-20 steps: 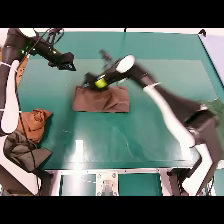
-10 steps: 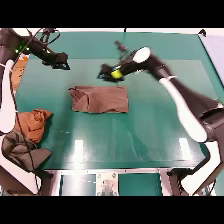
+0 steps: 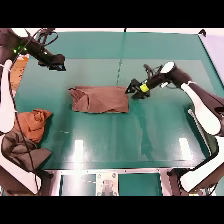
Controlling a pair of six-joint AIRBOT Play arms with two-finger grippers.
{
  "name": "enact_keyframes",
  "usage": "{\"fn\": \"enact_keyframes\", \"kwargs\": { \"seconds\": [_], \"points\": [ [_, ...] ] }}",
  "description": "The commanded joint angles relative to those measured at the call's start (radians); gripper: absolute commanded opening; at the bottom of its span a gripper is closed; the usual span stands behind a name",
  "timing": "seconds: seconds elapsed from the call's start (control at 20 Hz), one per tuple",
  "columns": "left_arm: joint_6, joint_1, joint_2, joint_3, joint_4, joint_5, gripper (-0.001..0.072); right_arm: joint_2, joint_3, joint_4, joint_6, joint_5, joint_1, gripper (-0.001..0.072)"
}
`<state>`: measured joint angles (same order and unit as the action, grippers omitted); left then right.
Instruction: Fold the shirts.
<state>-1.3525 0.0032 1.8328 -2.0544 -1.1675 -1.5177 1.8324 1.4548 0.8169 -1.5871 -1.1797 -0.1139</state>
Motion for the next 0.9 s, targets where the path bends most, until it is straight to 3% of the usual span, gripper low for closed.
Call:
{"fn": "enact_keyframes", "kwargs": {
  "seconds": [0.0,0.1,0.15,0.2,0.25,0.5,0.7,0.85],
  "points": [
    [-0.003,0.001,-0.001,0.0,-0.007,-0.002,0.0022,0.073,-0.063,-0.225,0.111,0.066,-0.032,0.0543],
    [-0.004,0.001,-0.001,0.0,-0.007,-0.006,0.0021,0.103,-0.063,-0.277,0.127,0.093,-0.074,0.0532],
    [-0.004,0.001,-0.001,0.0,-0.007,-0.013,0.0021,0.107,-0.062,-0.299,0.144,0.096,-0.088,0.034],
    [-0.004,0.001,-0.001,0.0,-0.007,-0.018,0.0022,0.107,-0.053,-0.328,0.173,0.089,-0.095,0.0077],
    [-0.004,0.001,-0.001,0.0,-0.007,-0.019,0.0022,0.106,-0.021,-0.344,0.178,0.058,-0.095,0.0024],
    [-0.009,0.001,-0.001,0.0,-0.006,-0.022,0.0022,-0.027,0.241,-0.331,0.126,-0.072,0.002,0.0022],
    [-0.008,0.001,-0.001,0.0,-0.007,-0.05,0.0022,-0.192,0.439,-0.112,-0.029,-0.134,0.197,0.0022],
    [-0.009,0.001,-0.001,0.0,-0.007,-0.07,0.0022,-0.29,0.467,0.017,-0.109,-0.196,0.396,0.0022]
  ]
}}
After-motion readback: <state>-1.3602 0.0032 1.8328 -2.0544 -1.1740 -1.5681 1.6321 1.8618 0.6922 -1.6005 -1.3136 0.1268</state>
